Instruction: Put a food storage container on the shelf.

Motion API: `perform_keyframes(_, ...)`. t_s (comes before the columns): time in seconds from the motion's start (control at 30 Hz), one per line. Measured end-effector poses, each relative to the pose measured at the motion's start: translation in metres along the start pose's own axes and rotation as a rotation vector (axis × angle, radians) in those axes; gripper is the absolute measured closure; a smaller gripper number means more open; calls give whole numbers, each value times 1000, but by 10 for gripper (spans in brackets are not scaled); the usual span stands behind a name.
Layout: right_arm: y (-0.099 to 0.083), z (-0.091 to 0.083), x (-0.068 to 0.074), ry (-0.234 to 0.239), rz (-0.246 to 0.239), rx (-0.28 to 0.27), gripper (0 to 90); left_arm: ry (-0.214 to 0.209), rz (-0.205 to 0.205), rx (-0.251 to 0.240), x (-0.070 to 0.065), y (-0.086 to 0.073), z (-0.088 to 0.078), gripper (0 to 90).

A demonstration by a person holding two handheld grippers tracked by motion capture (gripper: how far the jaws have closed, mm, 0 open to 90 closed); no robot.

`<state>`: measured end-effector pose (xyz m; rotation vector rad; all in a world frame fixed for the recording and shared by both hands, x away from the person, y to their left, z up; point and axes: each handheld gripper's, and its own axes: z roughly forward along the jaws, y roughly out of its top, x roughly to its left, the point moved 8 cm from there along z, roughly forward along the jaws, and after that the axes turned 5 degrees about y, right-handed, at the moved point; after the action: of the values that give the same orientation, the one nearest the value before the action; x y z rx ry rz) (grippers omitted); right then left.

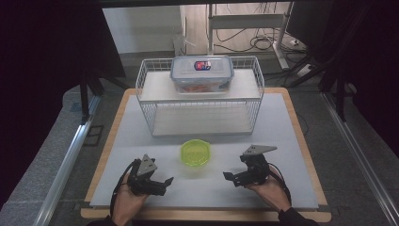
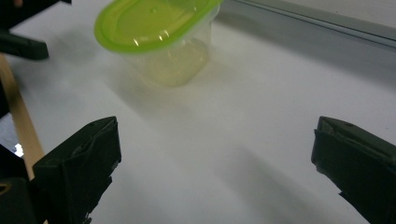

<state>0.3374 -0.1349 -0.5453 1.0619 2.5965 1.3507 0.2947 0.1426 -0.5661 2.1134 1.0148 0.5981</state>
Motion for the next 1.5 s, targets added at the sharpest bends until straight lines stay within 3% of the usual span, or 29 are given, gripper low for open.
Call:
perform_keyframes(0.1,7,3,1,50,68,1,39,3,7,-1,0,0,0,59)
perform_keyframes(0.13,7,3,1,50,68,1,39,3,7,-1,0,0,0,60)
perform_keyframes(0.2,11,6,-2,50,100,-20,97,5,7,-3,0,0,0,61)
perform_keyframes(0.23,16,8,-4,69,154,-45,168,7,8,-4,0,0,0,64)
perform_keyframes(0.27,16,8,-4,69,154,-45,168,10,12,-2,0,0,0,64)
perform_keyframes(0.53,41,26,-4,146,330,-119,354,27,21,1,1,-1,0,68)
perform_keyframes(0.57,43,35,-3,163,368,-113,386,24,23,2,0,-1,0,68)
perform_keyframes(0.67,45,43,-4,176,394,-112,422,24,28,3,0,-1,0,69)
perform_keyframes(0.77,45,56,-3,210,464,-105,506,21,31,5,-1,-1,1,70)
perform_keyframes(0.93,43,64,0,233,501,-81,582,20,37,9,-2,-1,2,72)
perform_keyframes(1.0,42,66,1,246,531,-69,641,20,41,10,-3,-1,2,72)
perform_keyframes(1.03,43,66,2,266,566,-76,730,20,44,12,-3,-1,2,73)
perform_keyframes(1.23,45,64,-1,256,577,-63,807,22,50,15,-4,-2,3,74)
perform_keyframes(1.4,50,59,3,246,539,-61,810,25,45,8,-3,-1,2,75)
perform_keyframes(1.5,61,47,8,265,518,-77,811,18,41,0,-3,0,1,74)
